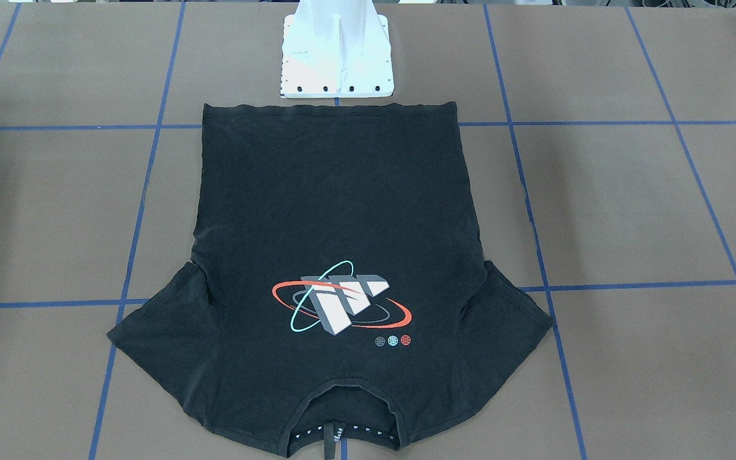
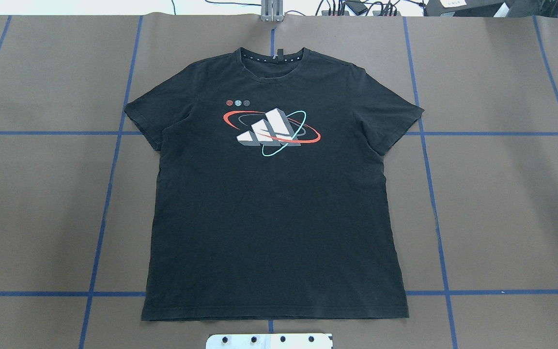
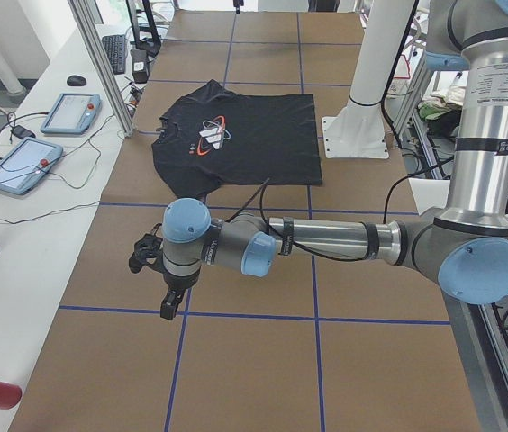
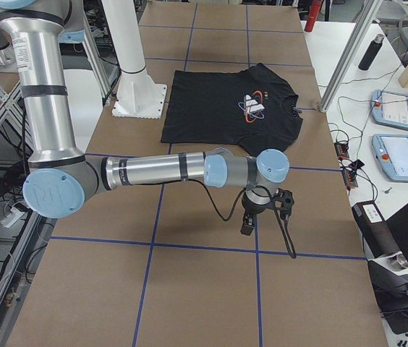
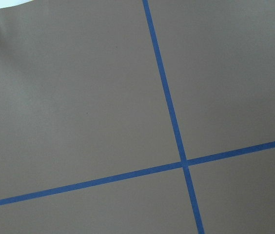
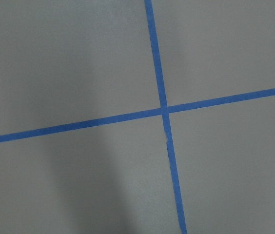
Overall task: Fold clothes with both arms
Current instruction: 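Move the right gripper in toward the shirt's sleeve farthest from the robot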
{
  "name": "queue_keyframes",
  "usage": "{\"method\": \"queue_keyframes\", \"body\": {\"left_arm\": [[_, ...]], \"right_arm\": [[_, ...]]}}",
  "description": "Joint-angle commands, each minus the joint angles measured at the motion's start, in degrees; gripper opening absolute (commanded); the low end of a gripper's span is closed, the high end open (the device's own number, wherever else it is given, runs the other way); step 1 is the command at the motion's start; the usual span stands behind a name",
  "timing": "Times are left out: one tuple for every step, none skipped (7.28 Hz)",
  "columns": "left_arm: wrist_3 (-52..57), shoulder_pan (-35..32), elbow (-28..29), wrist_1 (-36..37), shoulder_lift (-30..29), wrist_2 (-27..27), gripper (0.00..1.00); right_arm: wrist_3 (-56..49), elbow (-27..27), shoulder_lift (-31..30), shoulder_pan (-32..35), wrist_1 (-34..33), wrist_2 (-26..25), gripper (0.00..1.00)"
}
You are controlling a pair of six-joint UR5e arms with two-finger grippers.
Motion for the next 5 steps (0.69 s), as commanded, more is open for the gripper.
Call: {"method": "queue_keyframes", "body": {"left_arm": [[0.1,0.0,-0.3,-0.1,0.1,-0.7,1.00],[0.1,0.0,-0.7,0.0,0.1,-0.9,1.00],[-0.3,0.0,-0.7,0.0,0.3,-0.8,1.00],[-0.3,-0.1,-0.8,0.0,0.3,-0.9,1.00],[-0.3,-0.1,-1.5,0.0,0.6,-0.9,1.00]], "right_arm": [[-0.1,0.0,0.2,-0.9,0.0,-0.2,1.00],[0.0,0.1,0.2,-1.2,0.0,-0.2,1.00],[0.0,0.1,0.2,-1.6,0.0,-0.1,1.00],[0.0,0.0,0.2,-1.8,0.0,-0.2,1.00],[0.1,0.1,0.2,-1.9,0.0,-0.2,1.00]]}}
